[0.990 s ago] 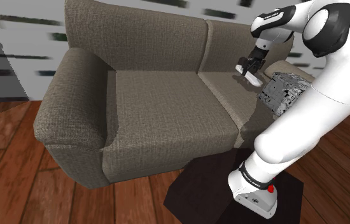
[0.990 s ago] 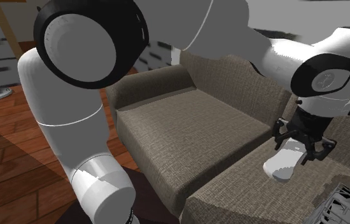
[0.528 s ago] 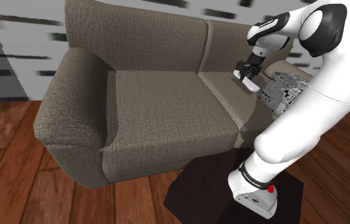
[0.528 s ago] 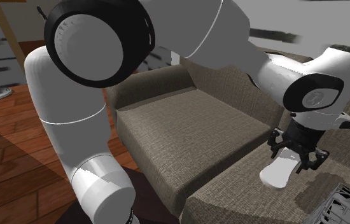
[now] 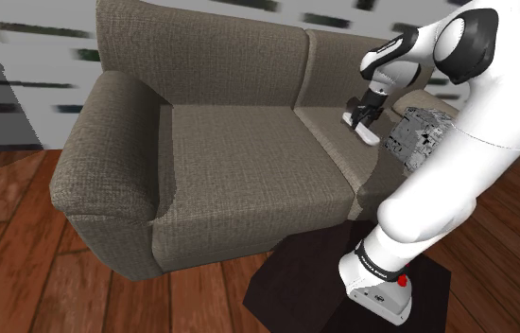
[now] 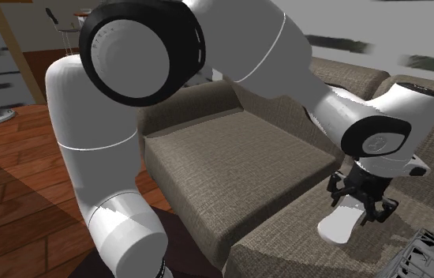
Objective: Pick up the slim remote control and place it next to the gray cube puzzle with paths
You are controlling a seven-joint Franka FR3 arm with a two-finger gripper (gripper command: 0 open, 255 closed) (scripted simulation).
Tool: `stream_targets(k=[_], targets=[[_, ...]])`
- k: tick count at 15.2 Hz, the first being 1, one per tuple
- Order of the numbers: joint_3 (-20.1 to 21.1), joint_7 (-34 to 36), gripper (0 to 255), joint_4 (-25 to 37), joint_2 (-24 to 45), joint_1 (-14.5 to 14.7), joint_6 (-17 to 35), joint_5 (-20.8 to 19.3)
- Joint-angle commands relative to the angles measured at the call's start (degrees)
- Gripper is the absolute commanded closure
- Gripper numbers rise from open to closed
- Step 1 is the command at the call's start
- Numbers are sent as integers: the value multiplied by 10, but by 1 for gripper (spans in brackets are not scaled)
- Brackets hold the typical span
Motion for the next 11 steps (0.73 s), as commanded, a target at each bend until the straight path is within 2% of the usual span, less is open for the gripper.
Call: stream_targets(k=[1,5,11], targets=[[0,-5,255,-8,7,-1,14,6],[3,-18,255,-23,30,-5,47,24],[3,-18,255,-23,30,-5,47,24]])
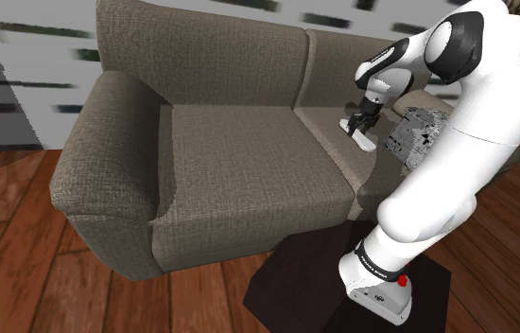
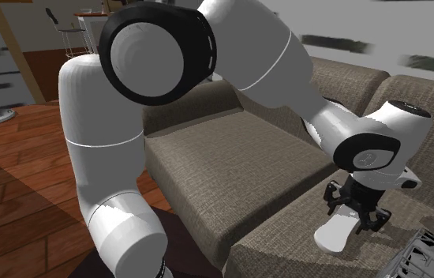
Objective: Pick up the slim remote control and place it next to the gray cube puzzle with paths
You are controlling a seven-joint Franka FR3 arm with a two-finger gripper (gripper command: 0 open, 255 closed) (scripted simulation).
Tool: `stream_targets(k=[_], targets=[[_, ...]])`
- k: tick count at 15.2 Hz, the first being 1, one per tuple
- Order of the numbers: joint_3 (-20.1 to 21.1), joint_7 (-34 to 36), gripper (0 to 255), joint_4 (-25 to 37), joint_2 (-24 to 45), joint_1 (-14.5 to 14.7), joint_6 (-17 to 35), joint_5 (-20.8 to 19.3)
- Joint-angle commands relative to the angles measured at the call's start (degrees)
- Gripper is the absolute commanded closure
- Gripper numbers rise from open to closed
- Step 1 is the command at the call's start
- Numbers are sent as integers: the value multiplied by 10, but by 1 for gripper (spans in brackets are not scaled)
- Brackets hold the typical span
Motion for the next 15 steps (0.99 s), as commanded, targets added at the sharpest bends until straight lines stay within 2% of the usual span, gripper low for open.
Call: stream_targets(k=[1,2,3,8,12,15], targets=[[0,0,255,0,0,0,0,0],[0,0,255,0,0,0,0,0],[0,0,0,0,0,0,0,0],[0,0,0,0,0,0,0,0],[-6,22,0,34,-41,6,-67,-32],[-5,22,0,34,-41,6,-67,-32]])
